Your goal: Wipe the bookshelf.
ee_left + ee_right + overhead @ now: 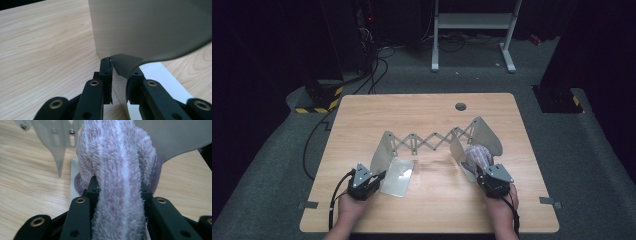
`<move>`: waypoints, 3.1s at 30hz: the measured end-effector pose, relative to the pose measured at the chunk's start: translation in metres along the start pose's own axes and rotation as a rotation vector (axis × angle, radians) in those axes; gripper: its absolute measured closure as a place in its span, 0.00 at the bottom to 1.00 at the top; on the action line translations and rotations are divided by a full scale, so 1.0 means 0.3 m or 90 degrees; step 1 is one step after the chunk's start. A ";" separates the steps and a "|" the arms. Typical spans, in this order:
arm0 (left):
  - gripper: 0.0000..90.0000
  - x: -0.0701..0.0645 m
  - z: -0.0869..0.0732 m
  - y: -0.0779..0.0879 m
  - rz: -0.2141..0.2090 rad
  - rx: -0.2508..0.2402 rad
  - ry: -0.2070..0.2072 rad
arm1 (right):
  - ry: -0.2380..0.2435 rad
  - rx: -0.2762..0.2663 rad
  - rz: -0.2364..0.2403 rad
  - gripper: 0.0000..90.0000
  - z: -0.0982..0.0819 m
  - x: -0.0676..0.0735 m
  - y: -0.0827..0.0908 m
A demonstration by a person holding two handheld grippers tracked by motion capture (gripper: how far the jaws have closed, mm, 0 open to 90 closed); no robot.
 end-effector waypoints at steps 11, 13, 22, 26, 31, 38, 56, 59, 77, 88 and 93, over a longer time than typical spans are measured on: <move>0.58 0.000 -0.028 0.026 -0.004 0.013 -0.032 | 0.016 -0.095 0.030 0.73 0.133 0.056 0.117; 0.58 0.002 -0.033 0.034 -0.005 0.016 -0.034 | 0.021 -0.121 0.037 0.73 0.179 0.072 0.152; 0.57 0.005 -0.038 0.024 -0.011 0.020 -0.030 | 0.056 -0.228 0.075 0.73 0.413 0.176 0.259; 0.57 -0.001 -0.036 0.029 -0.014 0.016 -0.029 | 0.084 -0.244 0.101 0.73 0.468 0.261 0.263; 0.57 0.003 -0.035 0.028 -0.015 0.016 -0.026 | 0.118 -0.186 0.112 0.73 0.432 0.361 0.146; 0.58 0.004 -0.034 0.027 -0.018 0.014 -0.027 | 0.139 -0.068 0.087 0.74 0.268 0.426 -0.073; 0.59 0.003 -0.037 0.026 -0.020 0.019 -0.030 | 0.130 0.004 0.097 0.74 0.189 0.426 -0.141; 0.59 0.002 -0.037 0.026 -0.021 0.019 -0.031 | 0.135 -0.041 0.089 0.73 0.275 0.415 -0.087; 0.59 0.002 -0.039 0.026 -0.024 0.022 -0.037 | 0.152 -0.013 0.073 0.74 0.238 0.459 -0.148; 0.59 0.000 -0.041 0.024 -0.024 0.024 -0.040 | 0.148 0.045 0.078 0.74 0.135 0.455 -0.208; 0.59 0.000 -0.041 0.026 -0.024 0.023 -0.038 | 0.140 -0.011 0.067 0.74 0.241 0.433 -0.144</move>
Point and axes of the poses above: each handheld gripper's, and its own axes: y roughly backward along the jaws, z roughly out of its top, x roughly to its left, the point moved 6 cm from there along -y, roughly forward along the jaws, and after that the axes turned 2 degrees about -x, right-handed, at the moved point
